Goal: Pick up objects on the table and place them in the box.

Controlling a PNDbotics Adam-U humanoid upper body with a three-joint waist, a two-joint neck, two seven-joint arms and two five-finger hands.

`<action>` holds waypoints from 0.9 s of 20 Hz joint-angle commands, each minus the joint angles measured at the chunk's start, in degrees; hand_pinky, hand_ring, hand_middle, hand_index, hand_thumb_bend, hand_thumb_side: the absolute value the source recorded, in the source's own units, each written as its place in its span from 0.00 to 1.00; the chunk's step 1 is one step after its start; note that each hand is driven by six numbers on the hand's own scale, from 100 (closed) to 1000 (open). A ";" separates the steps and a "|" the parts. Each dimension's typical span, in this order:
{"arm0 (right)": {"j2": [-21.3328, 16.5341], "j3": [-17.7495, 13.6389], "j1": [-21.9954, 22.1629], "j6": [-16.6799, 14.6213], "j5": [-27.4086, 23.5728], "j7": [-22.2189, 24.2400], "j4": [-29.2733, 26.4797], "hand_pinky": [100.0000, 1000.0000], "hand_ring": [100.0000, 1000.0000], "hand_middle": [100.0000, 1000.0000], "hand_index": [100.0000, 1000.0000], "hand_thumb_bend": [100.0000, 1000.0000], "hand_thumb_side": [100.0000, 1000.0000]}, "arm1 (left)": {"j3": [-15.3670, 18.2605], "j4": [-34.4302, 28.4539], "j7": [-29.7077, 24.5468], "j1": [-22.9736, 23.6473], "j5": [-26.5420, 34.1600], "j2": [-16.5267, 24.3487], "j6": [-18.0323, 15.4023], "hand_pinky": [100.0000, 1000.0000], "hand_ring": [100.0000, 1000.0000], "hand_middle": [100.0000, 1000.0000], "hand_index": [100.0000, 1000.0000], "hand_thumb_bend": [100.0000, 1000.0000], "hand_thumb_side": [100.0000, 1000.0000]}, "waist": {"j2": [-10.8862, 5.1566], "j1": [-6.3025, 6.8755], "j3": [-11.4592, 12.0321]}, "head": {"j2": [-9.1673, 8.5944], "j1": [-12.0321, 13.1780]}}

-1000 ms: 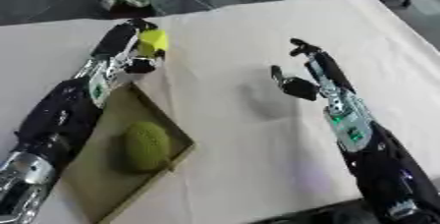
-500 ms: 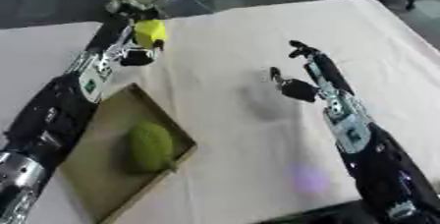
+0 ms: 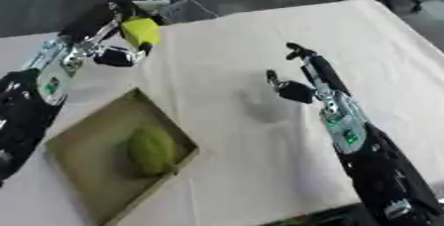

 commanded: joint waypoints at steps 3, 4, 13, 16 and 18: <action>-1.48 -0.44 -0.24 0.12 0.59 -0.43 -1.49 0.75 0.96 0.73 0.96 0.14 0.42 | -3.06 -16.02 -5.95 5.11 4.61 8.82 0.06 0.59 0.44 0.48 0.68 0.00 0.06 | -1.83 0.31 0.99 | 0.32 -0.88; -1.56 -0.47 -0.11 0.15 0.67 -0.48 -1.53 0.75 0.96 0.73 0.96 0.14 0.42 | -3.28 -18.85 -6.87 6.86 5.25 9.94 0.53 0.59 0.45 0.49 0.68 0.00 0.06 | -1.99 0.38 1.25 | 0.40 -1.01; -2.08 -0.71 0.97 0.41 0.95 -0.75 -1.56 0.75 0.96 0.73 0.96 0.13 0.42 | -2.61 -29.37 -11.28 18.96 6.38 11.92 5.54 0.60 0.46 0.50 0.69 0.00 0.07 | -3.28 0.51 3.26 | 1.40 -1.38; -2.17 -0.73 1.21 0.46 0.97 -0.79 -1.58 0.75 0.96 0.73 0.96 0.13 0.42 | -2.03 -30.32 -11.68 22.21 5.35 11.51 6.18 0.60 0.47 0.52 0.69 0.00 0.07 | -3.57 0.49 3.78 | 1.67 -1.44; -2.22 -0.74 1.34 0.49 0.97 -0.84 -1.60 0.75 0.96 0.73 0.96 0.13 0.42 | -1.82 -30.46 -11.82 23.71 4.24 11.16 6.31 0.61 0.48 0.53 0.70 0.00 0.07 | -3.73 0.53 4.01 | 1.82 -1.39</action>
